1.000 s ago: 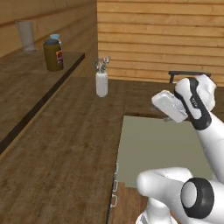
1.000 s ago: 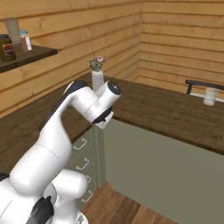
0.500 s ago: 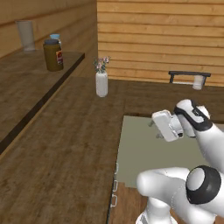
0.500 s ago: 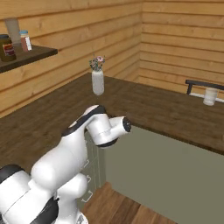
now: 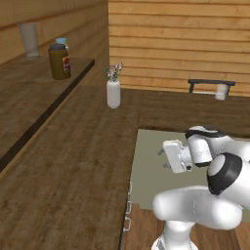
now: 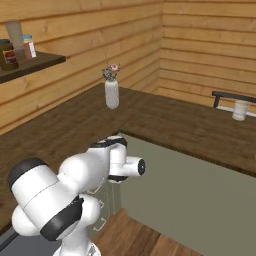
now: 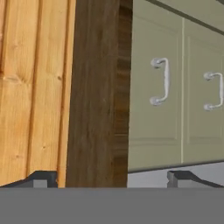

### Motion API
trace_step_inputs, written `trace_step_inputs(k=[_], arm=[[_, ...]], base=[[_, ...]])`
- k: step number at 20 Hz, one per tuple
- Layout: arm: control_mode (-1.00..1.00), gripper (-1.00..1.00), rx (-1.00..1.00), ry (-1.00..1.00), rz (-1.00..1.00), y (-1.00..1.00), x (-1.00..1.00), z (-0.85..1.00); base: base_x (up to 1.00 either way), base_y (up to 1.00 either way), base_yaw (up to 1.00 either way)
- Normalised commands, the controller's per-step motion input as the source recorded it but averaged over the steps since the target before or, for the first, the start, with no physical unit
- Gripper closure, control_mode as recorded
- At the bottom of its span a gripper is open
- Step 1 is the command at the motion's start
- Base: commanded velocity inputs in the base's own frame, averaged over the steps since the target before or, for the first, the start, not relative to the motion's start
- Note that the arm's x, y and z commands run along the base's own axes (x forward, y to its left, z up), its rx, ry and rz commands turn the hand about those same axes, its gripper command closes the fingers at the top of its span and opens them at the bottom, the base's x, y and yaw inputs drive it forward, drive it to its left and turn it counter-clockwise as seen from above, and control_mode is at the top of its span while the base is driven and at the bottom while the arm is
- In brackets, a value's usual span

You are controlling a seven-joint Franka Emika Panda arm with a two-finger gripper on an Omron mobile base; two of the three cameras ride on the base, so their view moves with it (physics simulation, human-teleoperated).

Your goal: Take a straw from the drawer in front and place it inside the glass cup on the dining counter.

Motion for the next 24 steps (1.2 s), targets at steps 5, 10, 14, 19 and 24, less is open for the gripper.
trace_step_inputs(k=[5,10,14,19,24], arm=[[-1.0,-1.0,0.09,0.0,0.0,0.22,0.15,-0.6],[-1.0,-1.0,0.06,0.0,0.0,0.26,0.14,-0.43],[-1.0,-1.0,0.07,-0.02,0.0,0.31,0.19,-0.28],[-1.0,-1.0,0.06,-0.05,0.0,0.25,0.22,-0.15],[-1.0,-1.0,0.05,-0.06,0.0,0.03,0.26,-0.02]], base=[[0.0,0.0,0.0],[0.0,0.0,0.0],[0.0,0.0,0.0],[0.0,0.0,0.0],[0.0,0.0,0.0]])
